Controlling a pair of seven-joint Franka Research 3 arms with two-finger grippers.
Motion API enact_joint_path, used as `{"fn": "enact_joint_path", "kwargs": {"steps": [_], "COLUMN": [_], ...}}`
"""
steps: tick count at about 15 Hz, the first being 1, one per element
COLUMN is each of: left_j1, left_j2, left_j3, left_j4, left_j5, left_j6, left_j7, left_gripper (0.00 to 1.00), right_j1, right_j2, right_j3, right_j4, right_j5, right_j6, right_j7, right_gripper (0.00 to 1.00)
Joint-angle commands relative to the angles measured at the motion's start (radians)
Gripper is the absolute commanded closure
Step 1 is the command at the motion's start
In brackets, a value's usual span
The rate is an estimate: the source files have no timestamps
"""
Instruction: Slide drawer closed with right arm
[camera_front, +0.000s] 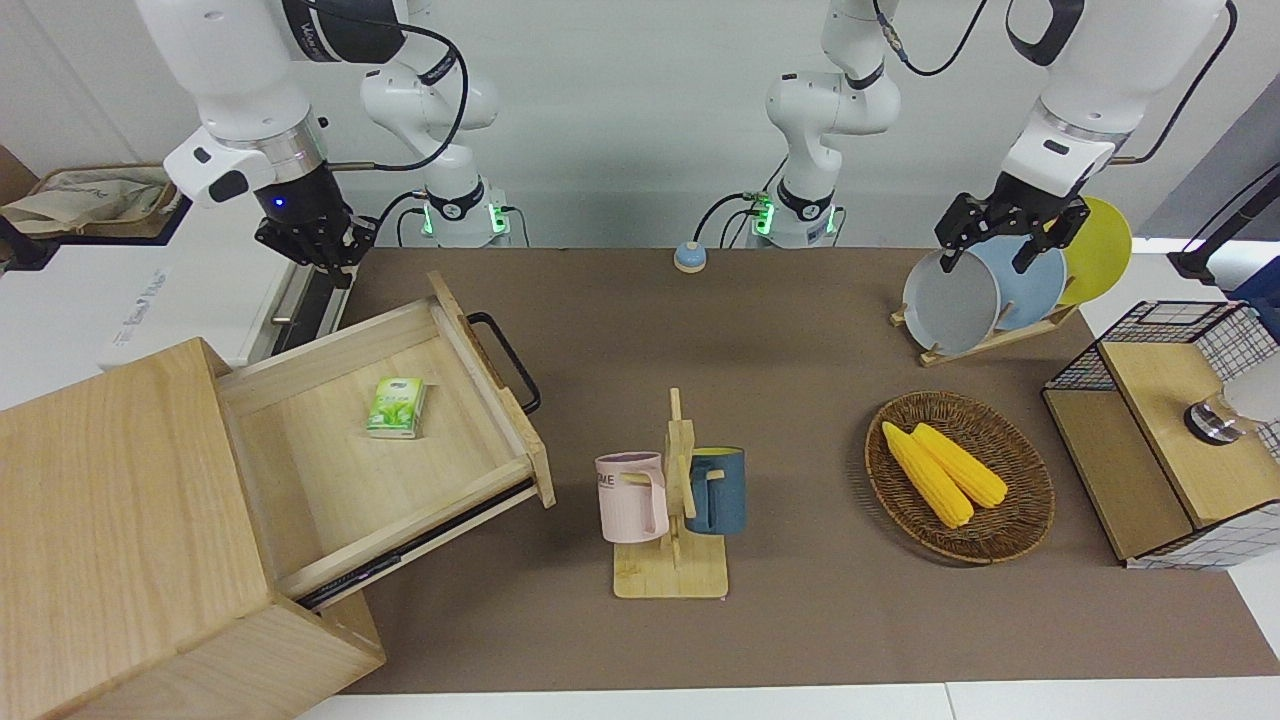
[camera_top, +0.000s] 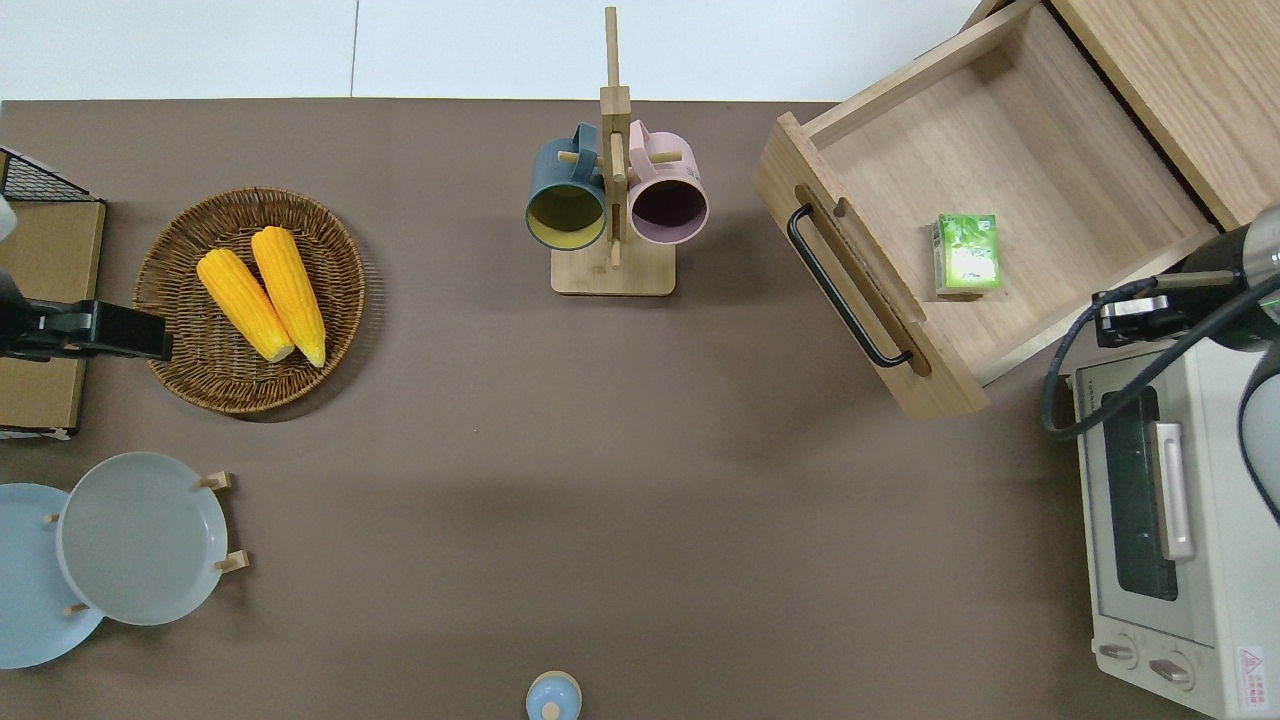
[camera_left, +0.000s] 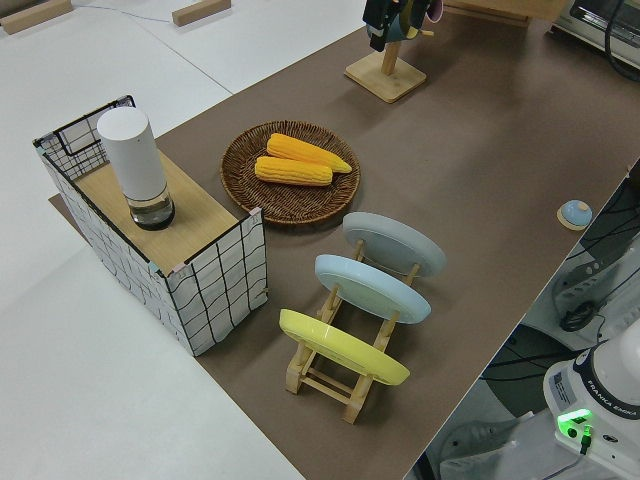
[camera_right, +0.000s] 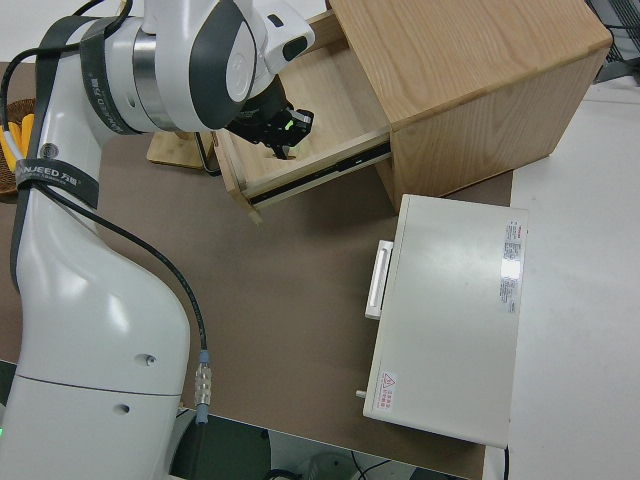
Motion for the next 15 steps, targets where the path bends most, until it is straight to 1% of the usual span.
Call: {"fn": "enact_joint_path", "kwargs": {"steps": [1,4,5,6,7,9,11,12,13,14,15], "left_j1": [-0.017,-0.017,-0.017,-0.017,-0.017,-0.017,-0.017,-0.017,-0.017,-0.017,-0.017], "left_j2": [0.012,0.012,0.012,0.012,0.012,0.012,0.012,0.012,0.012,0.012,0.012], "left_j3": [0.016,0.016,0.016,0.016,0.016,0.016,0.016,0.016,0.016,0.016,0.016], "left_j4": [0.02,0.02,0.02,0.02,0.02,0.02,0.02,0.02,0.02,0.02,0.02], "left_j5": [0.015,0.014,0.014,0.015,0.014,0.014,0.014,0.015,0.014,0.014,0.014], "left_j6": [0.001,0.001,0.001,0.001,0.001,0.001,0.001,0.001,0.001,0.001,0.001], "left_j7": [0.006,0.006,0.006,0.006,0.006,0.006,0.006,0.006,0.006,0.006,0.006], "left_gripper": [0.0,0.0,0.0,0.0,0.0,0.0,0.0,0.0,0.0,0.0,0.0], "right_j1": [-0.002,-0.002,0.0,0.0,0.0,0.0,0.0,0.0,0.0,0.0,0.0], "right_j2": [0.005,-0.006,-0.008,-0.011,-0.012,-0.025,-0.044,-0.046,-0.046,-0.046,-0.045], "right_j3": [0.006,0.006,0.009,0.02,0.035,0.052,0.086,0.103,0.127,0.153,0.184], "right_j4": [0.026,0.028,0.039,0.058,0.066,0.068,0.068,0.072,0.097,0.106,0.108], "right_j5": [-0.003,0.001,0.009,0.015,0.012,0.011,0.012,0.012,0.012,0.014,0.014], "right_j6": [-0.049,-0.078,-0.086,-0.098,-0.121,-0.148,-0.153,-0.167,-0.178,-0.185,-0.181], "right_j7": [0.002,0.002,0.006,0.012,0.018,0.073,0.13,0.162,0.207,0.266,0.331], "right_gripper": [1.0,1.0,1.0,1.0,1.0,1.0,1.0,1.0,1.0,1.0,1.0]}}
